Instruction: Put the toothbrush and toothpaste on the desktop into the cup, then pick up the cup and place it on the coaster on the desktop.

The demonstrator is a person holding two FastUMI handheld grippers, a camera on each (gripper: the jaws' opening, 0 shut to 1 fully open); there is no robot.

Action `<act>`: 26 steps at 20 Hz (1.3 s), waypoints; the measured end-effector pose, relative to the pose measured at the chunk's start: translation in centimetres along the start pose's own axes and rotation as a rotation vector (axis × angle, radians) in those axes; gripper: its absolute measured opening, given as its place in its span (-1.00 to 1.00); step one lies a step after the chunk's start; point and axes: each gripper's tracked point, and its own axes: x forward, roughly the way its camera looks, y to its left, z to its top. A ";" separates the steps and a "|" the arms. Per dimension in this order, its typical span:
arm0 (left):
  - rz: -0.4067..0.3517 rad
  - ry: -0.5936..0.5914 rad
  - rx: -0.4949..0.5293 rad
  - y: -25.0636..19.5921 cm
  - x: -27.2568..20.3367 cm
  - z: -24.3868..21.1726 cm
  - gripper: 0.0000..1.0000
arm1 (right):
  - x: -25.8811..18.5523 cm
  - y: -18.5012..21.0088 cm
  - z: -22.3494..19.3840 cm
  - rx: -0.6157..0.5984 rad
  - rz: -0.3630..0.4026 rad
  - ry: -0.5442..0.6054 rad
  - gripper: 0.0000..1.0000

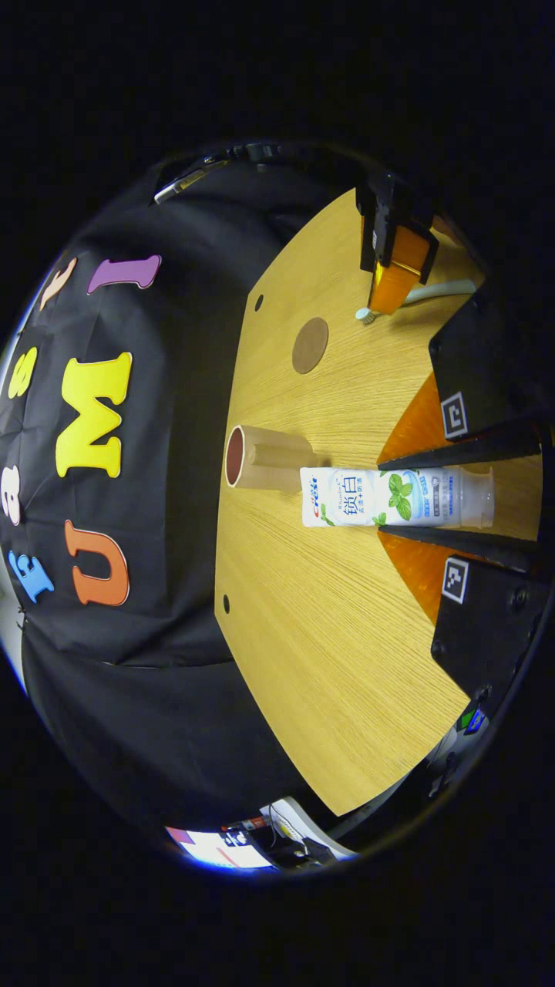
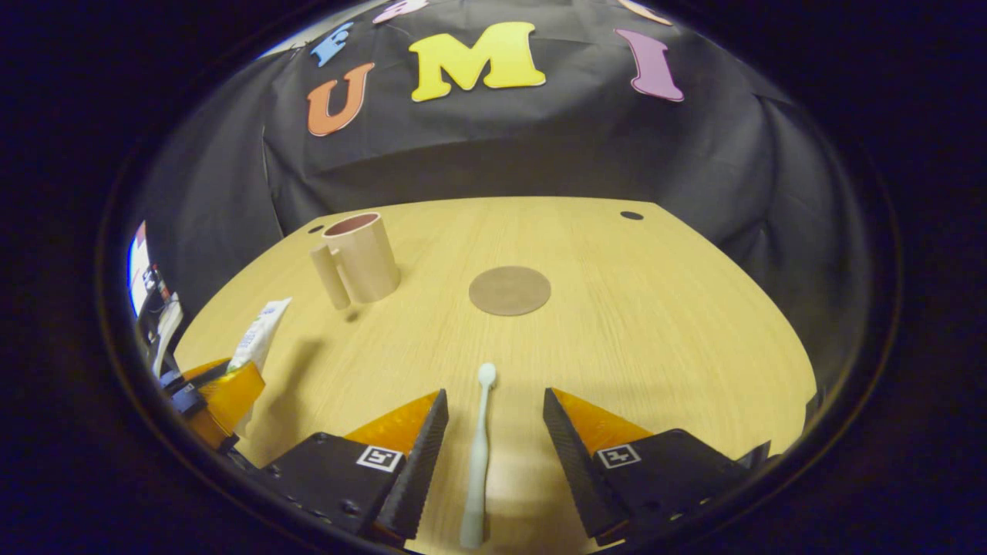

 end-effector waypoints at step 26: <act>-0.013 0.022 -0.002 -0.2 0.0 -0.4 -0.07 | -0.1 0.1 -0.1 -0.016 0.008 -0.065 -0.90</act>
